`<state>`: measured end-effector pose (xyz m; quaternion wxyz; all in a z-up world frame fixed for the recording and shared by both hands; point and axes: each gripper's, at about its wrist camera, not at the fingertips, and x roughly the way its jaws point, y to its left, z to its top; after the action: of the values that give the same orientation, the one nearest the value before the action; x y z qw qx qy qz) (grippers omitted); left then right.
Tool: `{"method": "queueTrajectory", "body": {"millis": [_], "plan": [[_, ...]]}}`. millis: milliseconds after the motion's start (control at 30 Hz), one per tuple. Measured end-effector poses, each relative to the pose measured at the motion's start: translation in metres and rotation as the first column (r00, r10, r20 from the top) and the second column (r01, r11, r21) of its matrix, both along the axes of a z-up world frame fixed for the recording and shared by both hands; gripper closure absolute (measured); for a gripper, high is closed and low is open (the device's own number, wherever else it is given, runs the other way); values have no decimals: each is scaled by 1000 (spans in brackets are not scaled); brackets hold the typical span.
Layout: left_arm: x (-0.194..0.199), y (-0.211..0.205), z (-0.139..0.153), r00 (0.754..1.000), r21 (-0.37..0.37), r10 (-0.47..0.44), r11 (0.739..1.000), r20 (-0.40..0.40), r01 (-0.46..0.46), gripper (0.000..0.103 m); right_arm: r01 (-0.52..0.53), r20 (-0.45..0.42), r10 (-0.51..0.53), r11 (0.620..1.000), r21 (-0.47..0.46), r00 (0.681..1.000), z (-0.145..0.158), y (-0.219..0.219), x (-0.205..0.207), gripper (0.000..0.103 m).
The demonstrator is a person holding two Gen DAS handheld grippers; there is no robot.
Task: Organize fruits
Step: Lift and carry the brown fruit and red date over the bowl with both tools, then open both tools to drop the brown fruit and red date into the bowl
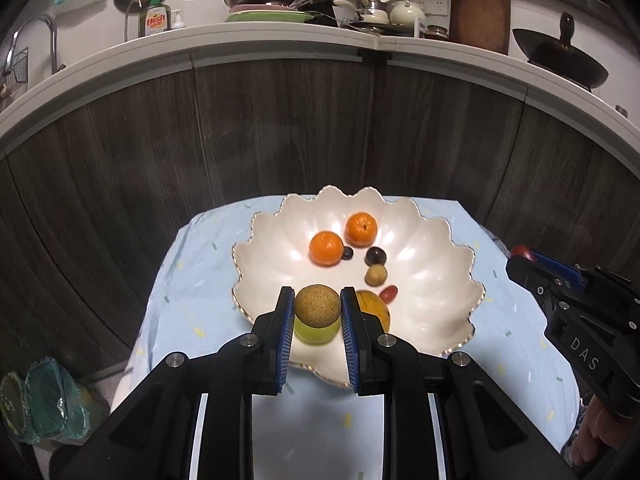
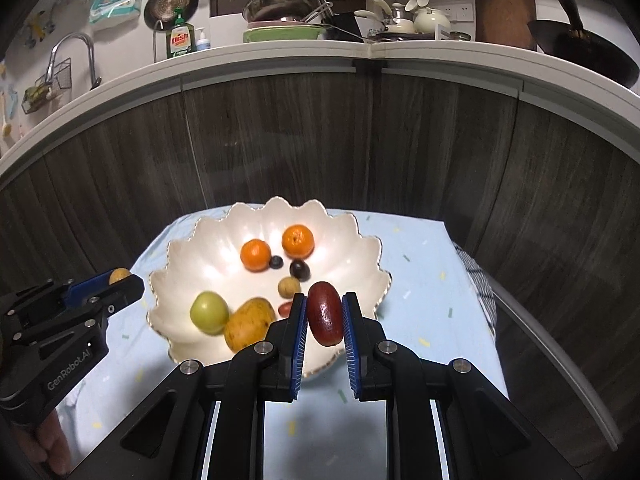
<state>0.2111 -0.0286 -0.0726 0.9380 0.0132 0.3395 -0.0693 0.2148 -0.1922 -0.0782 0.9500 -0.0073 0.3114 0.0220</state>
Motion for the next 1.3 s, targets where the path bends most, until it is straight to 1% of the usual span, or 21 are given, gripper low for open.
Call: {"method": "queueTrajectory", "body": {"millis": [400, 733, 1000, 1300], "plan": [[43, 10, 4, 1000, 10, 1, 1000, 6, -1, 80, 22, -11, -22, 1000, -6, 1000, 3, 3, 40, 84], [75, 13, -1, 1000, 18, -1, 1000, 1, 1, 80, 49, -35, -50, 999, -3, 998, -4, 1, 72, 84], [91, 12, -12, 1000, 19, -5, 1000, -21, 6, 80, 63, -64, -63, 998, -3, 996, -13, -2, 86, 84], [103, 12, -26, 997, 14, -13, 1000, -70, 14, 80, 67, -115, -67, 998, -5, 991, -25, 0, 97, 84]]}}
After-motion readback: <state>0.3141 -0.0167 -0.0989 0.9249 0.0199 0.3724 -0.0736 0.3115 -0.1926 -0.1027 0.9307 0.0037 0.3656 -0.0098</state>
